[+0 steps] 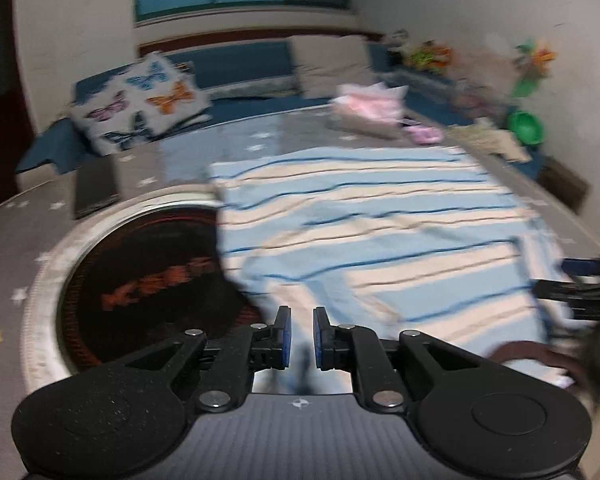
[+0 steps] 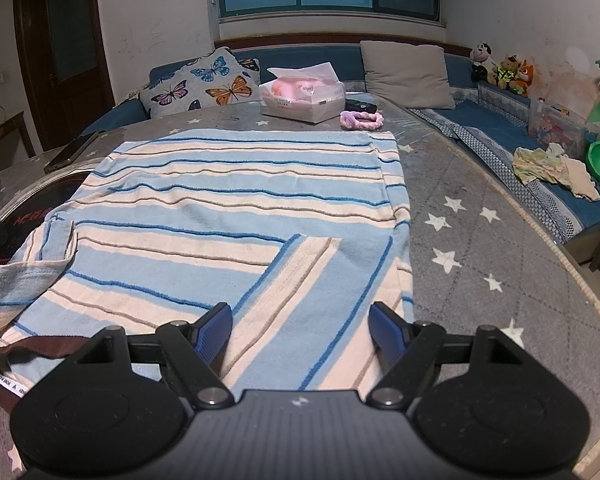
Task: Fold clothes
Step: 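Fold the held sleeve across the shirt body with the left gripper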
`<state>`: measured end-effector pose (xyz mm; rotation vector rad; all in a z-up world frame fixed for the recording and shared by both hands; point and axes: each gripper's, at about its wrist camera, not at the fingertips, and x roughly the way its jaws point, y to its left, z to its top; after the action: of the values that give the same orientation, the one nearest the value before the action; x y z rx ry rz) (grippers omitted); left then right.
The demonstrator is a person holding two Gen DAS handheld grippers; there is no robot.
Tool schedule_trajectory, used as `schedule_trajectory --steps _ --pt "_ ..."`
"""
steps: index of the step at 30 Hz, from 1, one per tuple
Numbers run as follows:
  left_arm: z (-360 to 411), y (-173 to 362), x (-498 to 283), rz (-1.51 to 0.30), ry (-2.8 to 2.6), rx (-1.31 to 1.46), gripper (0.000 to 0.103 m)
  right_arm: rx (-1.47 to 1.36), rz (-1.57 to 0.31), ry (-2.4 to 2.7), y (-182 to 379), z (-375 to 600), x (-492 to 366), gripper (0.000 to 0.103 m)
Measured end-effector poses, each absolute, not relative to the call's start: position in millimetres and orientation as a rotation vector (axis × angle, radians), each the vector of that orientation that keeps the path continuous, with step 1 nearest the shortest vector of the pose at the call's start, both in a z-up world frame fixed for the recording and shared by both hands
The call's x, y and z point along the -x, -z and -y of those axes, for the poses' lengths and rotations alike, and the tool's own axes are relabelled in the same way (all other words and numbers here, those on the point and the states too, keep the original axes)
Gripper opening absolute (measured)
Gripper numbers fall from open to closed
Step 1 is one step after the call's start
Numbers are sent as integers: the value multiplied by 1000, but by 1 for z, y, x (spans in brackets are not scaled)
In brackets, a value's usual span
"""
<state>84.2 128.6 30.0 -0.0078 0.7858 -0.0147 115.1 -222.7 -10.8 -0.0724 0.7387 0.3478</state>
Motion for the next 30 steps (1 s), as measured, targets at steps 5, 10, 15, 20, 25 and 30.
schedule_trajectory --steps 5,10,15,20,25,30 --pt "-131 -9 -101 -830 -8 -16 12 75 -738 -351 11 222 -115 79" --pt "-124 -1 -106 -845 -9 -53 12 81 -739 -352 12 220 -115 81" --pt "-120 -11 -102 -819 2 -58 13 82 -739 -353 12 220 -115 82" --pt "-115 -5 -102 -841 17 -80 13 84 -739 -354 12 219 -115 83" --pt "-114 -5 -98 -840 14 -88 15 83 -740 -356 12 220 -116 83" --pt "-116 -15 -90 -815 28 -80 22 83 -740 -357 12 220 -116 83"
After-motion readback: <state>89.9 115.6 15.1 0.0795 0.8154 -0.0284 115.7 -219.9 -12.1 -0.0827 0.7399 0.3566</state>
